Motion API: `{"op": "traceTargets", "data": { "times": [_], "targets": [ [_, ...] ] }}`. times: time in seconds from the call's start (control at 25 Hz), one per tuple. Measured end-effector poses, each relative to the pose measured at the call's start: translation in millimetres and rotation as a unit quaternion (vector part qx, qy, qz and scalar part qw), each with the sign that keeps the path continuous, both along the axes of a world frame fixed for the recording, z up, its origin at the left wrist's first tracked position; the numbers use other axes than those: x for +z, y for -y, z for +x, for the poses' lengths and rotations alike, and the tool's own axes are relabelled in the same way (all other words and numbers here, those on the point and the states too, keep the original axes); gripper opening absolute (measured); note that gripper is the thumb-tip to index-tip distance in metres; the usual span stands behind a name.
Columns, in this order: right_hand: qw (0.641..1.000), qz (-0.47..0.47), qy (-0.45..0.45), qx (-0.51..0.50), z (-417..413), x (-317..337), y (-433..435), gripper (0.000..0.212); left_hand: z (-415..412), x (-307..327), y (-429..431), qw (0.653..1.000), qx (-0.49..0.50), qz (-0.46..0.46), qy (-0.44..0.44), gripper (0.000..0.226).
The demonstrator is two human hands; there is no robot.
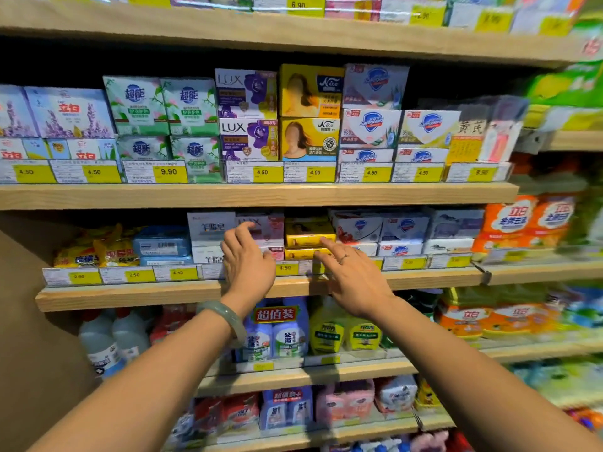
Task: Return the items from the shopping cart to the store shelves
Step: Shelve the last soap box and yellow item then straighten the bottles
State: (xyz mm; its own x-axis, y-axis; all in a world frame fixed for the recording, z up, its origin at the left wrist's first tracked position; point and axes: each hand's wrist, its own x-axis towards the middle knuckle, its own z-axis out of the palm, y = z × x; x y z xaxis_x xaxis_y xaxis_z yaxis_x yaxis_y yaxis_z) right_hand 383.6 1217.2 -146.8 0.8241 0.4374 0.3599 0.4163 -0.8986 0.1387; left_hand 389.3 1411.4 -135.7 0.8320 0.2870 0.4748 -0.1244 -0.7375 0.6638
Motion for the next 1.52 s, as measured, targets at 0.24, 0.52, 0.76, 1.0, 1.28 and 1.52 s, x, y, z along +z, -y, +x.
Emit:
{"op": "traceTargets", "data": {
  "times": [0.24,0.52,0.76,1.0,1.28,1.52],
  "targets": [
    [0.988,0.094,-0.039,-0.113,-48.3,0.9,125.6,0.062,-18.1,2.1,122.2,0.989,-0.139,-0.012,0.050,0.034],
    [0.969,0.092,-0.051,-0.223,-119.8,-8.6,315.9,0.058,-51.1,-17.3,320.9,0.969,-0.246,-0.032,-0.019,0.024],
    [0.956,0.065,-0.068,-0.278,-175.9,-6.0,470.0,0.054,-80.6,-22.8,487.1,0.945,-0.325,-0.023,-0.036,0.026],
    [0.943,0.101,-0.061,-0.312,-174.0,4.6,558.0,0.052,-71.1,-7.7,585.8,0.943,-0.330,0.000,-0.031,0.031],
    [0.953,0.065,-0.028,-0.295,-83.7,24.5,632.9,0.056,10.9,17.8,666.9,0.953,-0.300,0.045,-0.024,0.044],
    [0.960,0.025,-0.018,-0.279,15.0,37.0,677.8,0.076,77.9,32.5,723.2,0.965,-0.232,0.110,0.051,0.061]
  ]
}}
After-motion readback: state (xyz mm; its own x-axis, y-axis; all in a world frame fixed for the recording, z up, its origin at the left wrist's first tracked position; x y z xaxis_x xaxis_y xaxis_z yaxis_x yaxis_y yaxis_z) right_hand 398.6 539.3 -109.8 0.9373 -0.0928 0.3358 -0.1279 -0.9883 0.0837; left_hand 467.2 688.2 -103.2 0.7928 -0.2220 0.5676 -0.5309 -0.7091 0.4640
